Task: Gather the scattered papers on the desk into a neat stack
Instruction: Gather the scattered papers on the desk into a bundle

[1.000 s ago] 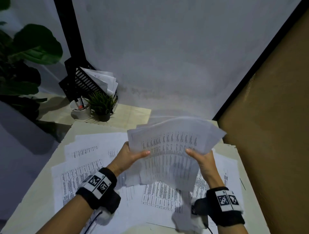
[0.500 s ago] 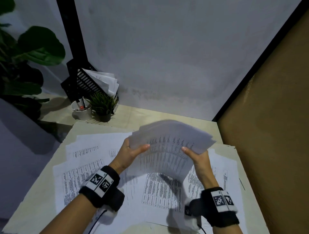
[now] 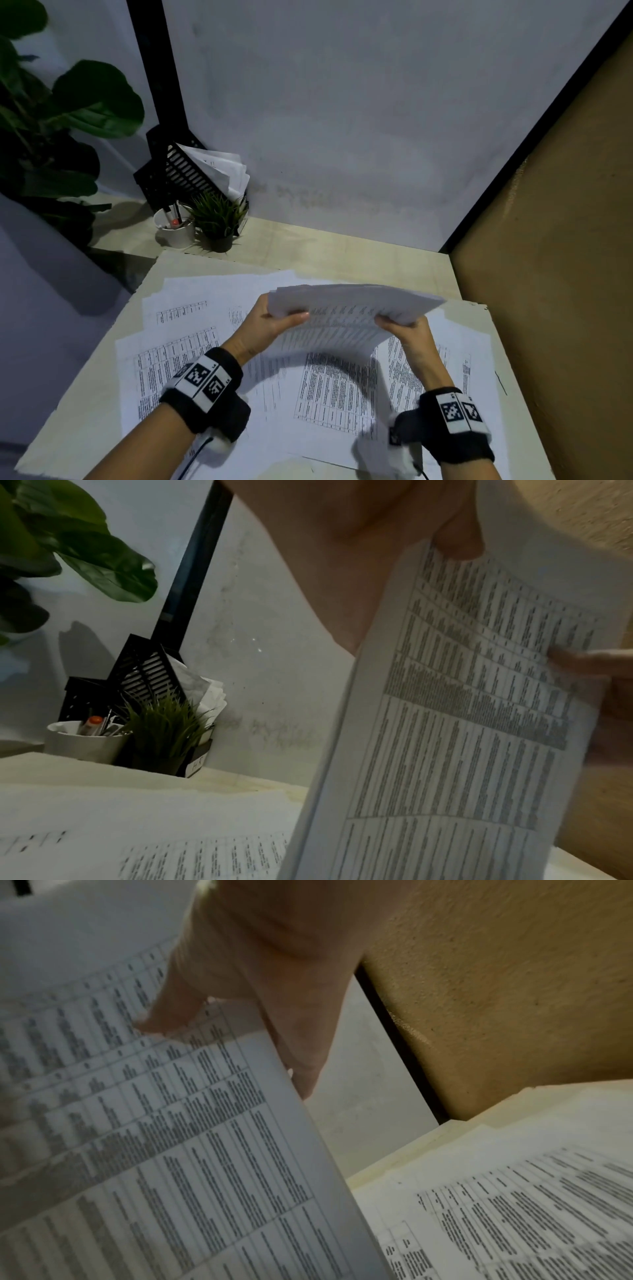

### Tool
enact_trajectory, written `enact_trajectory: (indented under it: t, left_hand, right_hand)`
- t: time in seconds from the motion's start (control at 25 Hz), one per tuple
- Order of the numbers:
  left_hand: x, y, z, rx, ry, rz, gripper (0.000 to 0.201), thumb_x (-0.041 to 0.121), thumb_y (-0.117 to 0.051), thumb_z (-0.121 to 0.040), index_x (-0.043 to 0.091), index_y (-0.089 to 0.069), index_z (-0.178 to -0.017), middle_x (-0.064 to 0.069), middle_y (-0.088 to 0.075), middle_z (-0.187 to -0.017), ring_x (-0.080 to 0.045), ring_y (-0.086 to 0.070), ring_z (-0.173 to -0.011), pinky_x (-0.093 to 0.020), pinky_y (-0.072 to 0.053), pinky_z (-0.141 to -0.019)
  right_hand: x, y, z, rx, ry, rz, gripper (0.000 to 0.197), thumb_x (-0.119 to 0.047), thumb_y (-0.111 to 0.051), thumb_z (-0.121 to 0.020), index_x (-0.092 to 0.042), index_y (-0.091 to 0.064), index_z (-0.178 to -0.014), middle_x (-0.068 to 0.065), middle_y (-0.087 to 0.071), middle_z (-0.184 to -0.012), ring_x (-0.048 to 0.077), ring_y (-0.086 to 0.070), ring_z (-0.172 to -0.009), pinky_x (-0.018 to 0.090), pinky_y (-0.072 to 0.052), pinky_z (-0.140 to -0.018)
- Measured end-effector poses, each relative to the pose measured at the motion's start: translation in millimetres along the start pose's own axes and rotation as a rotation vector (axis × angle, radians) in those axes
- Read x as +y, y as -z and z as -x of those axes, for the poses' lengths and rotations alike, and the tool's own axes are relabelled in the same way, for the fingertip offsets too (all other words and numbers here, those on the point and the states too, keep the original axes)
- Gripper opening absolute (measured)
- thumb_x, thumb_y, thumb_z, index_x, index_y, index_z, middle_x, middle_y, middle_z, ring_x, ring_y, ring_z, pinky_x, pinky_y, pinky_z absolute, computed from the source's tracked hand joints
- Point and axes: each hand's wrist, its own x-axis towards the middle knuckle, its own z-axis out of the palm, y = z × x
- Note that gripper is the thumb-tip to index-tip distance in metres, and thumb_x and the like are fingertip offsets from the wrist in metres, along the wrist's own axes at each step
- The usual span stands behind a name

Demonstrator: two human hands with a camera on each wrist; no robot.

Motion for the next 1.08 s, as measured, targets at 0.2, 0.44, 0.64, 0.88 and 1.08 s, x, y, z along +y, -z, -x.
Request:
enact_trajectory:
  t: [0.2,0.44,0.64,0.88,1.08]
  left_hand:
    - [22,-9,-2,0.134,-0.049,-0.010,0.011,0.027,-0.053,-0.087,0.036,-0.052,-0.093,0.007,-0.058,-0.091,-0.006,-0.058,-0.088,-0.011,-0.052,-0.066]
    - [11,1,-1,0.034,-0.046,-0.021,0.051,0.062,-0.067,-0.060,0.032,-0.061,-0.101,0.011,-0.071,-0.091,-0.006,-0.066,-0.091,-0.021,-0.052,-0.074]
    - [25,0,2,0.038,-0.098,0.009,0.022,0.030,-0.065,-0.067,0.034,-0.070,-0.088,0.017,-0.073,-0.084,-0.001,-0.065,-0.086,-0.013,-0.049,-0.071]
    - [-3,15,-6,-0.047,0.092,-0.044,0.078,0.067,-0.077,-0.037,0.030,-0.063,-0.104,0.007,-0.069,-0.100,-0.007,-0.062,-0.098,-0.027,-0.051,-0.089]
    - [-23,11,-13,0.067,0.228,-0.113,0.047,0.061,-0.067,-0.063,0.036,-0.055,-0.100,0.006,-0.062,-0.107,-0.015,-0.059,-0.104,-0.042,-0.047,-0.096]
  right_hand:
    - [-26,-11,1,0.054,0.118,-0.001,0.022,0.000,-0.065,-0.078,-0.022,-0.063,-0.081,-0.019,-0.071,-0.065,-0.005,-0.065,-0.064,0.016,-0.053,-0.060]
    - [-22,-20,9,0.063,0.112,-0.031,0.027,-0.012,-0.076,-0.067,-0.022,-0.062,-0.088,-0.006,-0.068,-0.075,-0.002,-0.066,-0.067,0.022,-0.053,-0.063]
    - [-32,-13,7,0.060,0.115,-0.012,0.027,0.005,-0.064,-0.077,-0.021,-0.062,-0.085,-0.009,-0.069,-0.069,-0.004,-0.064,-0.065,0.016,-0.052,-0.060]
    - [-20,-7,0,-0.019,0.014,0.063,0.023,-0.006,-0.074,-0.068,-0.022,-0.063,-0.080,-0.014,-0.072,-0.068,-0.001,-0.066,-0.070,0.014,-0.052,-0.068]
    - [-11,-29,0,-0.007,-0.049,0.119,0.020,-0.010,-0.063,-0.083,-0.028,-0.059,-0.087,-0.005,-0.065,-0.090,0.008,-0.061,-0.086,0.035,-0.050,-0.087]
